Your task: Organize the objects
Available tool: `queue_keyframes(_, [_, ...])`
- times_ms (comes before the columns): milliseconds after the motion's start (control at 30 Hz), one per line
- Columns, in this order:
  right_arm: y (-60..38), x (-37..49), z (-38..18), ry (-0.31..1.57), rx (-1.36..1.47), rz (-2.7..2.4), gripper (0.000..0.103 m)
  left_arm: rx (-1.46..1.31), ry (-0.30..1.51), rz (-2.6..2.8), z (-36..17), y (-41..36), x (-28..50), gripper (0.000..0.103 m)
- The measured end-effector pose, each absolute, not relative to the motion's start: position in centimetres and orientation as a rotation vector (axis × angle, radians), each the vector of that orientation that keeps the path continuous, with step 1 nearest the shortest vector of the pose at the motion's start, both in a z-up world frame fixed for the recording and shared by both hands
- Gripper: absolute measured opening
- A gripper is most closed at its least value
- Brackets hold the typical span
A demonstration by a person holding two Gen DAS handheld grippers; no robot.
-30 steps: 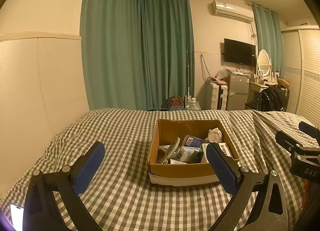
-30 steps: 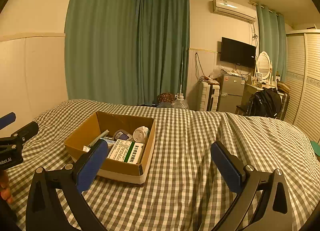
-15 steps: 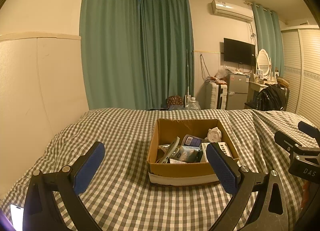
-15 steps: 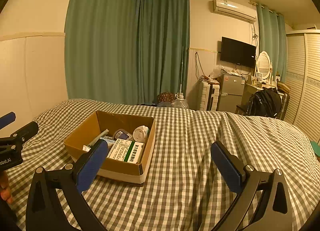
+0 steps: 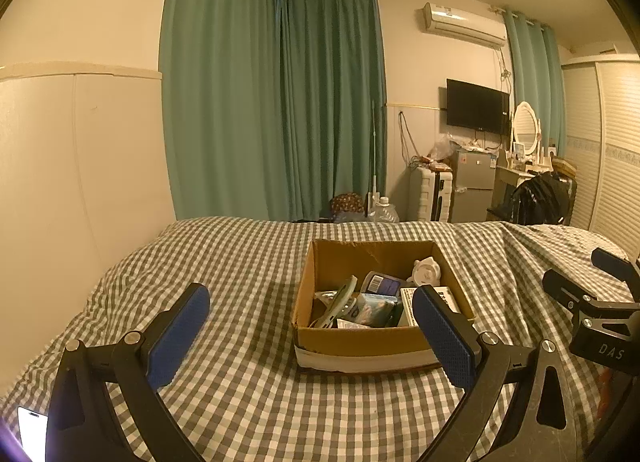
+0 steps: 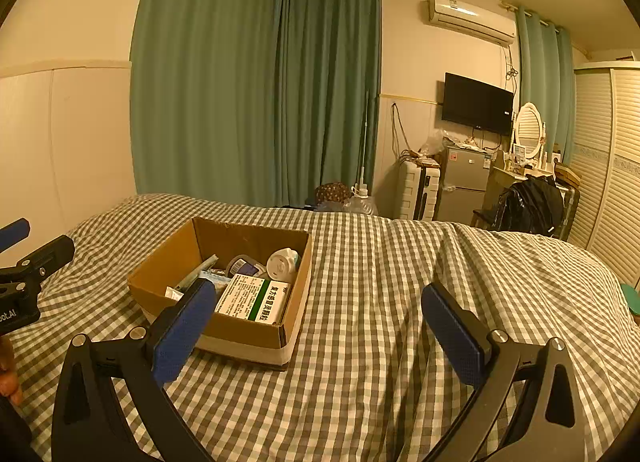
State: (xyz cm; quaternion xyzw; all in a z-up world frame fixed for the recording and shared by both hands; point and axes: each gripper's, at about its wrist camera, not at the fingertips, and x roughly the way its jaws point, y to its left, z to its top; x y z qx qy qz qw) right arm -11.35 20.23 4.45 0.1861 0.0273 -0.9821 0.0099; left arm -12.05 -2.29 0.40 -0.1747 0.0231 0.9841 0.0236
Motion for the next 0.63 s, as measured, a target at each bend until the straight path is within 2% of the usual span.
queue_keyframes(633, [20.06,-11.77,3.98,0.105,0.615,-3.059,0.103,-0.538,0.086,3.046,0.17,-2.31,-12.06,0.103])
